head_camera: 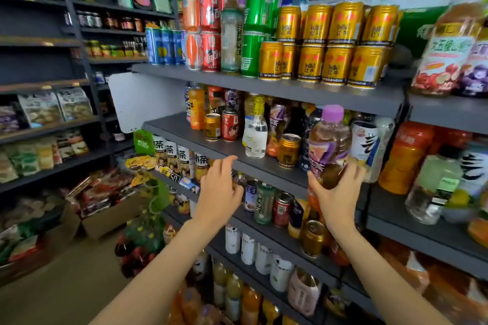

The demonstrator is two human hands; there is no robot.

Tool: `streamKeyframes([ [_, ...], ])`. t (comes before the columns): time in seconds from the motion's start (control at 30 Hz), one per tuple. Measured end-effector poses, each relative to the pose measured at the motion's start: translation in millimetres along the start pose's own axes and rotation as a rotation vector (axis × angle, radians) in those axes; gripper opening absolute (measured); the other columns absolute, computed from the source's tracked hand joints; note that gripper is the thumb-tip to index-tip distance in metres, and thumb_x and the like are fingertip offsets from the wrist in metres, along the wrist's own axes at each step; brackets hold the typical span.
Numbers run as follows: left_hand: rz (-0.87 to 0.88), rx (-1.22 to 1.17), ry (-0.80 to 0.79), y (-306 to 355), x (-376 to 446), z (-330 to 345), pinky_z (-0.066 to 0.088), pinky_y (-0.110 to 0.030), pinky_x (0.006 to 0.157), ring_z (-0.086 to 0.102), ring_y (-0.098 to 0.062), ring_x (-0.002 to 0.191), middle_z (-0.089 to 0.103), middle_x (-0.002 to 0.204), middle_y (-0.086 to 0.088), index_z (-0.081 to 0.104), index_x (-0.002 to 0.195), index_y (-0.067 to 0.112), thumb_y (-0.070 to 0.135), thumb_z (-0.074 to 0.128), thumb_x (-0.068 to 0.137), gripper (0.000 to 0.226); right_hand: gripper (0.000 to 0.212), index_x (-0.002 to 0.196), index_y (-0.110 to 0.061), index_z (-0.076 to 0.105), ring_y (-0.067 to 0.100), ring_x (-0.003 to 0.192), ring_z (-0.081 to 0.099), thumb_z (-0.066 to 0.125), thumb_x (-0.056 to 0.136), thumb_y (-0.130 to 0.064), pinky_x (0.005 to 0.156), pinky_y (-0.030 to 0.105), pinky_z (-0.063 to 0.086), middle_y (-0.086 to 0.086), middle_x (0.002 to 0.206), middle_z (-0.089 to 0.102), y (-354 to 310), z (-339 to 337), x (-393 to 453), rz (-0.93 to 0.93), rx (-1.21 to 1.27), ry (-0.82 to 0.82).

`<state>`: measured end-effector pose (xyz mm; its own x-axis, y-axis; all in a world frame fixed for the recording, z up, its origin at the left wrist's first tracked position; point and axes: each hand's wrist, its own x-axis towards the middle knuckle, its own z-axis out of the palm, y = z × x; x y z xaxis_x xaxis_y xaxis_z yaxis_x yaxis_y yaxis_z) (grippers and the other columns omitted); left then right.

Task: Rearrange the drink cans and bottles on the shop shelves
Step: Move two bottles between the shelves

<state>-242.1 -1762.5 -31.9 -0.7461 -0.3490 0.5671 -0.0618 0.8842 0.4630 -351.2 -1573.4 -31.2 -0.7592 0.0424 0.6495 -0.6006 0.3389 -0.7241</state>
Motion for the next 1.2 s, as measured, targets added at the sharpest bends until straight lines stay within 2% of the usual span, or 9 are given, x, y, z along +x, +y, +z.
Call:
streamKeyframes([
  [0.23,0.166,0.062,-0.068,-33.3,87.9,37.5,0.038,-0.039,0.09,0.043,-0.024,0.111,0.043,0.125,-0.005,0.04,0.135,0.018,0.012,0.053,0.087,0.05,0.057,0.12,0.001,0.048,0.029,0.114,0.046,0.078,0.074,-0.013,0.09,0.02,0.03,0.018,0.115,0.05,34.7,70.7,31.2,0.092,0.041,0.019],
  [0.5,0.261,0.035,-0.154,-28.9,155.5,114.3,0.038,-0.046,0.095,0.043,-0.032,0.118,0.045,0.126,-0.011,0.043,0.135,0.014,0.021,0.055,0.087,0.05,0.056,0.119,0.006,0.046,0.018,0.105,0.041,0.077,0.074,-0.009,0.09,0.017,0.031,0.004,0.106,0.039,42.8,111.1,45.0,0.081,-0.067,0.063],
  [0.63,0.149,-0.187,0.08,-51.8,168.2,130.0,0.043,-0.046,0.082,0.05,-0.037,0.105,0.051,0.115,-0.019,0.052,0.119,0.003,0.014,0.066,0.075,0.047,0.055,0.12,0.004,0.044,0.015,0.106,0.04,0.074,0.077,-0.013,0.092,0.017,0.031,0.006,0.108,0.041,42.7,128.0,48.8,0.084,-0.116,0.046],
  [0.7,0.007,-0.334,0.133,-69.4,180.4,129.3,0.039,-0.043,0.087,0.046,-0.036,0.108,0.047,0.116,-0.02,0.05,0.119,0.0,0.013,0.072,0.073,0.052,0.058,0.124,0.003,0.043,0.019,0.11,0.043,0.073,0.079,-0.018,0.094,0.021,0.033,0.01,0.112,0.044,42.1,140.0,50.7,0.105,-0.148,0.03],
  [0.8,-0.005,-0.425,-0.053,-90.7,206.3,134.0,0.034,-0.037,0.099,0.039,-0.03,0.119,0.043,0.126,-0.017,0.041,0.129,0.002,0.021,0.078,0.071,0.072,0.068,0.133,0.002,0.037,0.018,0.119,0.04,0.072,0.08,-0.023,0.099,0.02,0.03,0.014,0.125,0.044,36.0,160.8,50.5,0.168,-0.161,0.06],
  [0.9,0.035,-0.547,-0.255,-99.1,222.6,142.6,0.04,-0.045,0.101,0.045,-0.027,0.121,0.048,0.129,-0.011,0.036,0.135,0.008,0.031,0.081,0.067,0.085,0.067,0.132,0.004,0.039,0.0,0.104,0.037,0.073,0.079,-0.017,0.088,0.0,0.026,0.009,0.114,0.043,27.9,180.8,49.1,0.163,-0.158,0.124],
  [0.97,0.029,-0.612,-0.306,-101.5,226.0,147.3,0.043,-0.045,0.099,0.048,-0.025,0.121,0.05,0.129,-0.008,0.034,0.136,0.01,0.033,0.08,0.068,0.086,0.065,0.131,0.003,0.039,-0.003,0.099,0.037,0.073,0.079,-0.016,0.083,-0.006,0.025,0.008,0.111,0.042,25.4,192.7,48.9,0.173,-0.164,0.15],
  [1.07,0.051,-0.655,-0.348,-105.7,229.6,151.0,0.043,-0.038,0.099,0.047,-0.022,0.121,0.048,0.131,-0.006,0.031,0.137,0.013,0.032,0.079,0.071,0.084,0.068,0.134,0.001,0.037,0.001,0.104,0.037,0.073,0.079,-0.017,0.085,-0.001,0.026,0.01,0.114,0.041,22.3,208.4,50.6,0.196,-0.185,0.201],
  [1.2,0.121,-0.627,-0.377,-120.7,234.6,147.2,0.041,-0.047,0.1,0.045,-0.025,0.122,0.046,0.133,-0.006,0.03,0.138,0.016,0.034,0.078,0.071,0.085,0.069,0.137,0.0,0.034,0.003,0.105,0.037,0.071,0.081,-0.016,0.086,0.002,0.025,0.009,0.118,0.04,17.6,226.7,50.1,0.229,-0.208,0.277],
])
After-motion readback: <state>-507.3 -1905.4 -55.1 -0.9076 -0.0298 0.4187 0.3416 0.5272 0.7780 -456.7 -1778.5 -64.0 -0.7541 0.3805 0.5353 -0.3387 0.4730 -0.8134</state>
